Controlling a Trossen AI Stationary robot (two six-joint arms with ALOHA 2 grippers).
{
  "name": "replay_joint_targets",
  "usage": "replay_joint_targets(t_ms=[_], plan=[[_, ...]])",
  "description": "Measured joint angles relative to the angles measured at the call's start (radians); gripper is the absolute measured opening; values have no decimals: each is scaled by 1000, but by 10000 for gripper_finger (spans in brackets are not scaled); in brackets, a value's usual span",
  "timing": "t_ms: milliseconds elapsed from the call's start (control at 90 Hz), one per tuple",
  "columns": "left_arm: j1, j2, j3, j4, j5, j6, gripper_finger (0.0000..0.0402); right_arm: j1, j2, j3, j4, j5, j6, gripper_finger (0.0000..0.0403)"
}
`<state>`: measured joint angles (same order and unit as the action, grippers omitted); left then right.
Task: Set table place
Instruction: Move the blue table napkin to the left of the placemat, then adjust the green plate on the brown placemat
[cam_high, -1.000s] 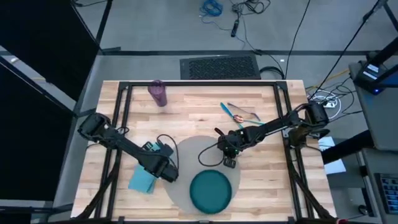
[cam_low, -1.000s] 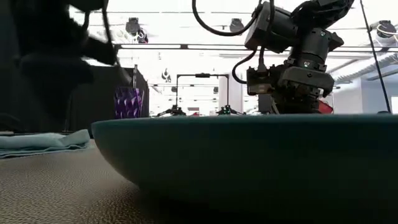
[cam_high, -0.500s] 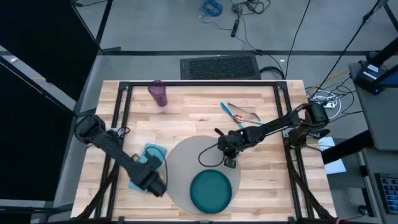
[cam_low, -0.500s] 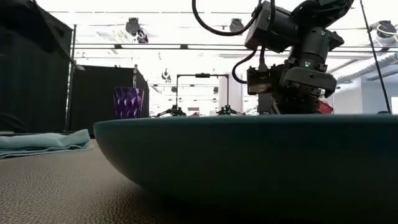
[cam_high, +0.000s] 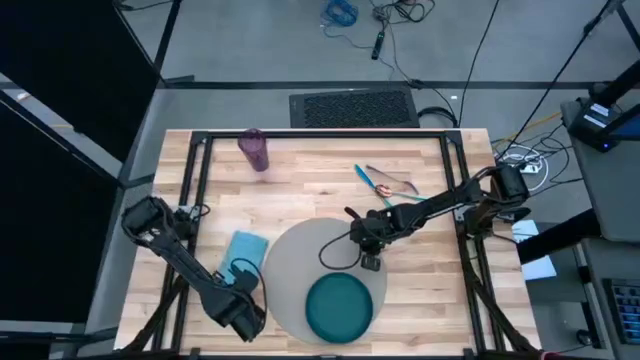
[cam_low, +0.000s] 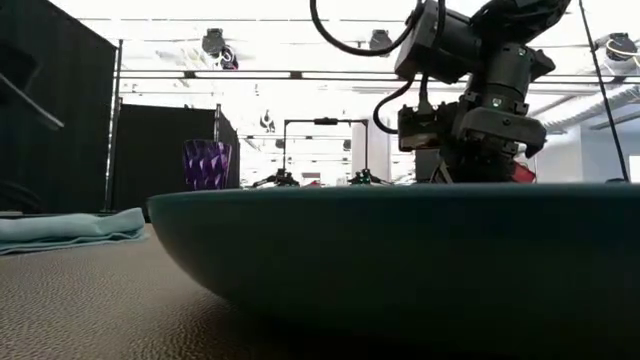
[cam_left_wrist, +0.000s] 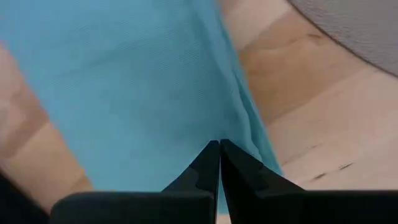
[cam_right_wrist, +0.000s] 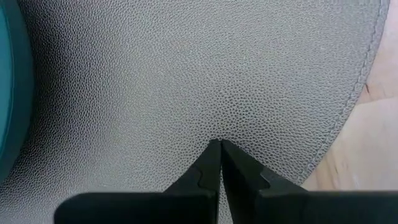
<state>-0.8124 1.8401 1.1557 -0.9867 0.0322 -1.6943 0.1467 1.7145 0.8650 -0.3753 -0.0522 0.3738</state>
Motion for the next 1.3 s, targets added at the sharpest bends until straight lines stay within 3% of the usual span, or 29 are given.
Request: replay_joint_targets(t_ms=[511, 667, 800, 989, 1167, 1300], plan=[[7, 21, 2, 192, -19, -27, 0, 19, 0, 0, -19, -9, 29, 0], [7, 25, 21, 254, -77, -2, 0, 19, 0, 0, -22, -9, 30, 0], [19, 26, 90, 164, -137, 48, 0, 18, 0, 0, -23, -10, 37, 0], [39, 25, 184, -58, -138, 117, 0, 18, 0, 0, -27, -27, 45, 0], [60, 24, 167, -200, -146, 165, 0, 15, 0, -1, -18, -28, 43, 0], [90, 20, 161, -227, -268, 199, 0, 5, 1, 14, -24, -35, 31, 0]])
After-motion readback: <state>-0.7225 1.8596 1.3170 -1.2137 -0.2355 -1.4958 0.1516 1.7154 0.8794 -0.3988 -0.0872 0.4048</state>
